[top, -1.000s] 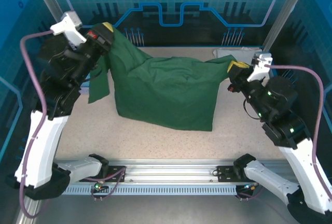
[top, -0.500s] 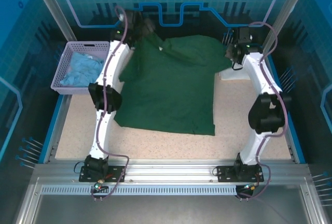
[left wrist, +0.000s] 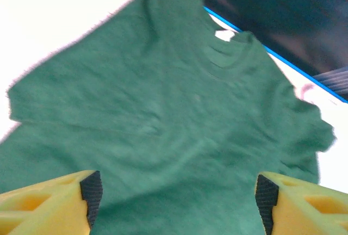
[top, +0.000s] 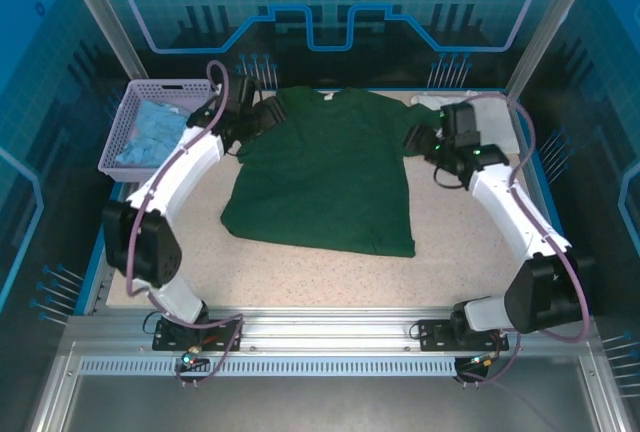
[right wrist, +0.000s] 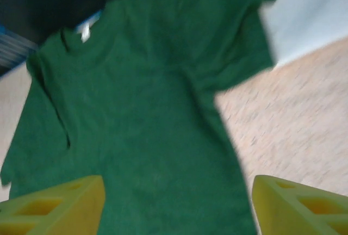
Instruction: Fold and stack the t-shirts
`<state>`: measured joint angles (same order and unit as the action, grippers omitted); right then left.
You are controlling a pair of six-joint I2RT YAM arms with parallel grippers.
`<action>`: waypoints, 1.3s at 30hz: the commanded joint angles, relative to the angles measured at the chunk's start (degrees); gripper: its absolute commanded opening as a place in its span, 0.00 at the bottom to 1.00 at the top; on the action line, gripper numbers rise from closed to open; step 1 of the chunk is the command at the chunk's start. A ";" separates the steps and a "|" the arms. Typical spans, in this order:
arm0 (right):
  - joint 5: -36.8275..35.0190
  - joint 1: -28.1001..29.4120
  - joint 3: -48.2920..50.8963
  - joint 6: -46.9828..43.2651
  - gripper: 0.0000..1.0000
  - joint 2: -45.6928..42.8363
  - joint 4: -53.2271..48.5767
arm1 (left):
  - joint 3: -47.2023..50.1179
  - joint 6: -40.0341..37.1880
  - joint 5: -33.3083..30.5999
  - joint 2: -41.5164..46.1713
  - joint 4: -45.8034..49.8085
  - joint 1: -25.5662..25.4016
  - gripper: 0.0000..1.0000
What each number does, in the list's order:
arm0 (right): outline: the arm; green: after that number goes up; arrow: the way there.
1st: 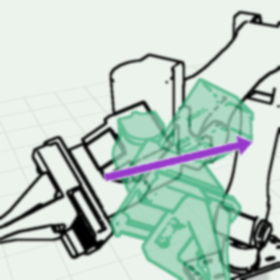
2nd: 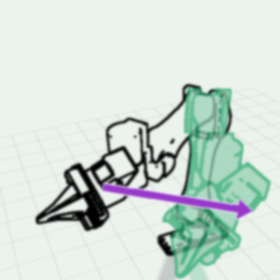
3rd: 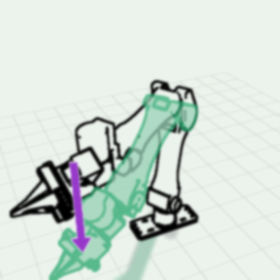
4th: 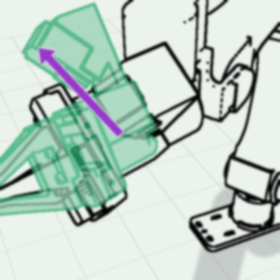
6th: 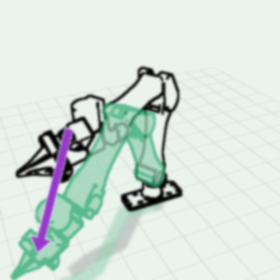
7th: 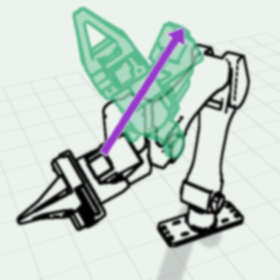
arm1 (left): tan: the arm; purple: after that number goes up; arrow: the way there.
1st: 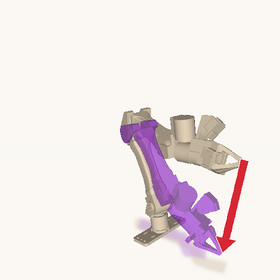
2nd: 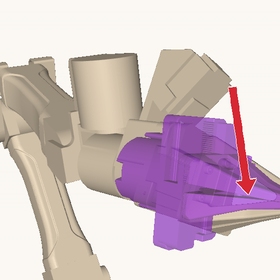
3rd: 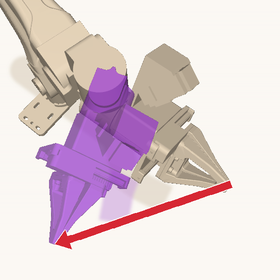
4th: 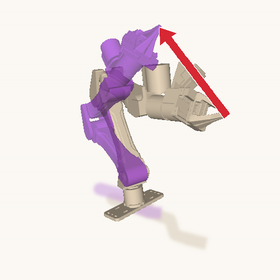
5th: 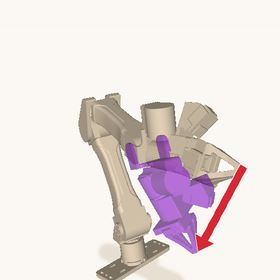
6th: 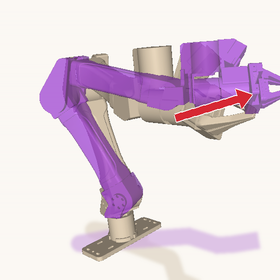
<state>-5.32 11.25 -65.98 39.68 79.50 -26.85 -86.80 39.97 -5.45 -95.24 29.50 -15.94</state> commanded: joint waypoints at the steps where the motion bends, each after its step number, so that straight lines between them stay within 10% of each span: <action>1: 2.77 3.41 6.99 1.95 0.69 2.86 2.06 | 9.60 5.11 5.13 -1.66 -5.70 -3.40 0.72; 13: 3.42 3.68 25.78 2.22 0.88 -11.81 -6.76 | 33.43 4.30 0.40 22.49 1.43 -4.15 0.92; 25: 16.18 4.03 33.69 1.31 0.70 -7.85 -2.26 | 50.88 7.84 8.13 33.73 1.92 1.09 0.86; 33: 21.45 3.95 32.55 1.88 0.22 -4.09 2.45 | 52.35 7.64 11.34 24.64 -5.98 3.71 0.61; 39: 27.25 3.63 28.70 3.91 0.00 -8.71 1.02 | 50.34 6.04 11.37 23.20 -7.14 5.99 0.13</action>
<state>16.82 15.31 -33.87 42.61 73.76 -25.65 -35.46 47.55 4.89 -72.23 23.68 -10.92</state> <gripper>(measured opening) 0.047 0.166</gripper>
